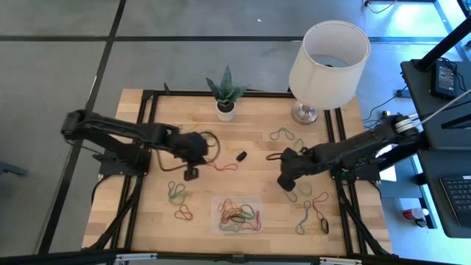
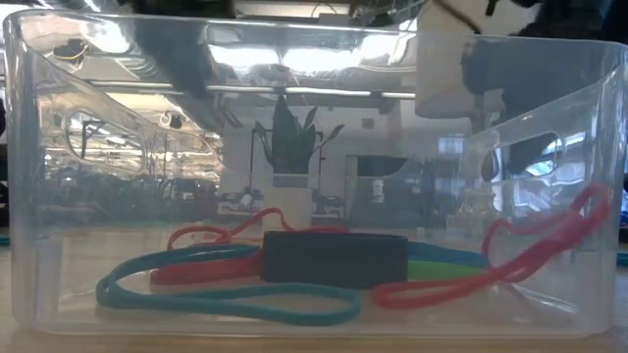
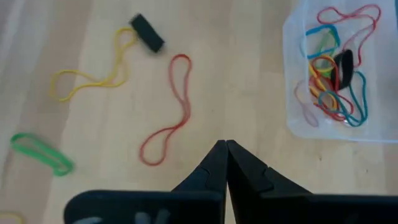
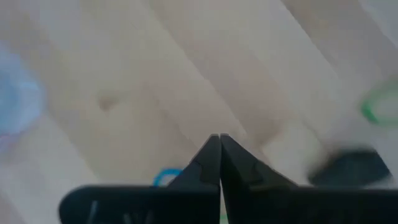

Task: Pick and place rubber bands into bin
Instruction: Put the blue rubber band into the transparent bin

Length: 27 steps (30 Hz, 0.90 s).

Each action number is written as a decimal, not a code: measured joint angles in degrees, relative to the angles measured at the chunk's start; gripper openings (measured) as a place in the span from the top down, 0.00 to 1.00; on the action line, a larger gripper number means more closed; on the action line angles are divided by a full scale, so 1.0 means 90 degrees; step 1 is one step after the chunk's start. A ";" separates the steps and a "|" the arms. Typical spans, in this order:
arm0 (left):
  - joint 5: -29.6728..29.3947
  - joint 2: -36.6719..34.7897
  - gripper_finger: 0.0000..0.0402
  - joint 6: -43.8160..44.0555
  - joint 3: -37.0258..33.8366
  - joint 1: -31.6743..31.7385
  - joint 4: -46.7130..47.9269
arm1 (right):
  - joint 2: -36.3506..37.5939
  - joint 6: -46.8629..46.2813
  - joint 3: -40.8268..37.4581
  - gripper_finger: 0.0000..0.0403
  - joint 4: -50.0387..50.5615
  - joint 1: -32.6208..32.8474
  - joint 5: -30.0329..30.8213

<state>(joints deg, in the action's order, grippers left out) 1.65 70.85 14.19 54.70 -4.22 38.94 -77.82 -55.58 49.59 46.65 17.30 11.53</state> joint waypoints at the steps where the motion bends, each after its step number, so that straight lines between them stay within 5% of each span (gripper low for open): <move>1: 0.0000 -0.0260 1.00 -0.0024 -0.0226 0.0063 -0.0093 | -0.0234 -0.0226 0.0195 1.00 0.0355 0.0007 -0.0113; 5: 0.0051 -0.1203 1.00 -0.0144 -0.0930 0.0252 -0.0319 | -0.1008 -0.0866 0.0659 0.96 0.1066 0.0023 -0.0687; 12: 0.0100 -0.2310 1.00 -0.0335 -0.1693 0.0585 -0.0745 | -0.1774 -0.1630 0.0714 0.83 0.0751 0.0231 -0.1649; 19: 0.0234 -0.2649 1.00 -0.0504 -0.1902 0.0853 -0.0826 | -0.2186 -0.2116 0.0714 0.75 0.0571 0.0569 -0.1705; 27: 0.0381 -0.2657 1.00 -0.0548 -0.1902 0.0903 -0.0818 | -0.2694 -0.2326 0.0747 0.80 0.0306 0.0745 -0.1746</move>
<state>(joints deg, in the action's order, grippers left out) 5.08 46.94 9.26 37.58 3.91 31.58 -102.06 -76.51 56.30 49.41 24.01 -4.19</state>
